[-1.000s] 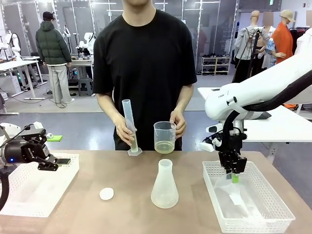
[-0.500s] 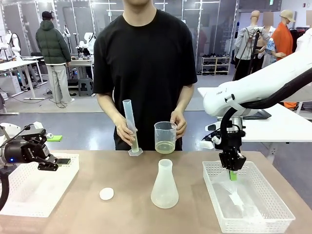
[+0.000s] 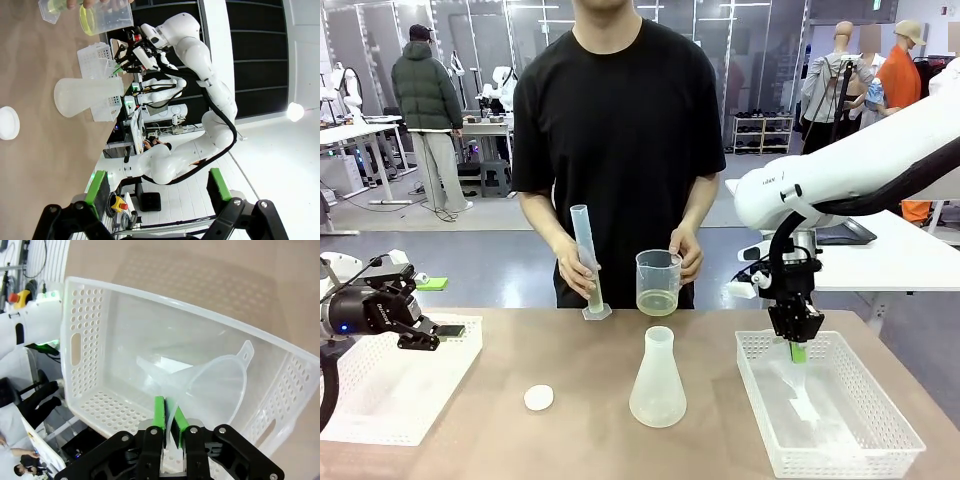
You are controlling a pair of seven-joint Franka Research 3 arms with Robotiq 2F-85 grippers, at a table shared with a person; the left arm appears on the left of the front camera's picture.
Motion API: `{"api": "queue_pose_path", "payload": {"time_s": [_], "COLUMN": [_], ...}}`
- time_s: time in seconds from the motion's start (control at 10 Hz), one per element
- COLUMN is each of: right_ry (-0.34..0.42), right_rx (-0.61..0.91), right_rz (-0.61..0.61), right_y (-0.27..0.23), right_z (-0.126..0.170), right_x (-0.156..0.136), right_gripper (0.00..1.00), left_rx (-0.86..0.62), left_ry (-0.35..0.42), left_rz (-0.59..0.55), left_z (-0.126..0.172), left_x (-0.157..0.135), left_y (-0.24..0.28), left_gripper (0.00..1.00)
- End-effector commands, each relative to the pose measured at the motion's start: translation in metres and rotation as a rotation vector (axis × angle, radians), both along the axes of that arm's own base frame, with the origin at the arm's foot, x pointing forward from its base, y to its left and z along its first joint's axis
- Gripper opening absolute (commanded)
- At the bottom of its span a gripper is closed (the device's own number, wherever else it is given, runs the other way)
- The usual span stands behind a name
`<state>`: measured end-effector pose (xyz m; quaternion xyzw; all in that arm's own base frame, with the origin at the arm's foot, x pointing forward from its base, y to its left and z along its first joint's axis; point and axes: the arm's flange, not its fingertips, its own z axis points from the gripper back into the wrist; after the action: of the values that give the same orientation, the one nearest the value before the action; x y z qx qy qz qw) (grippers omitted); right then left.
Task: Prepare the solutions needed for the experiment.
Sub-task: Pick up the Plastic Funnel and insert it into the Big flask.
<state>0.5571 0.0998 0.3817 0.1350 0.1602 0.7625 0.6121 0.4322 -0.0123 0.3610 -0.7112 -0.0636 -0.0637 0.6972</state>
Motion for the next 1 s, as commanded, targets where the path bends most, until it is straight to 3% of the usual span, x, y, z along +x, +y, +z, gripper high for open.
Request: {"api": "queue_pose_path", "payload": {"time_s": [0.0, 0.2, 0.6, 0.9], "right_ry": [-0.117, -0.226, -0.554, -0.782], "right_rx": [-0.096, -0.132, -0.191, -0.199], "right_rz": [-0.055, -0.069, -0.063, -0.112], "right_y": [0.014, 0.029, 0.053, 0.068], "right_z": [0.031, 0.066, 0.129, 0.16], "right_x": [-0.029, -0.046, -0.091, -0.134], "right_gripper": [0.0, 0.0, 0.0, 0.0], "left_rx": [-0.005, -0.005, -0.005, -0.005], "left_ry": [-0.003, -0.003, -0.003, -0.003], "left_rz": [0.014, 0.014, 0.014, 0.014], "left_z": [0.002, 0.002, 0.002, 0.002], "left_x": [-0.001, -0.001, -0.001, -0.001], "left_y": [-0.002, -0.002, -0.002, -0.002], "left_gripper": [1.0, 1.0, 1.0, 1.0]}}
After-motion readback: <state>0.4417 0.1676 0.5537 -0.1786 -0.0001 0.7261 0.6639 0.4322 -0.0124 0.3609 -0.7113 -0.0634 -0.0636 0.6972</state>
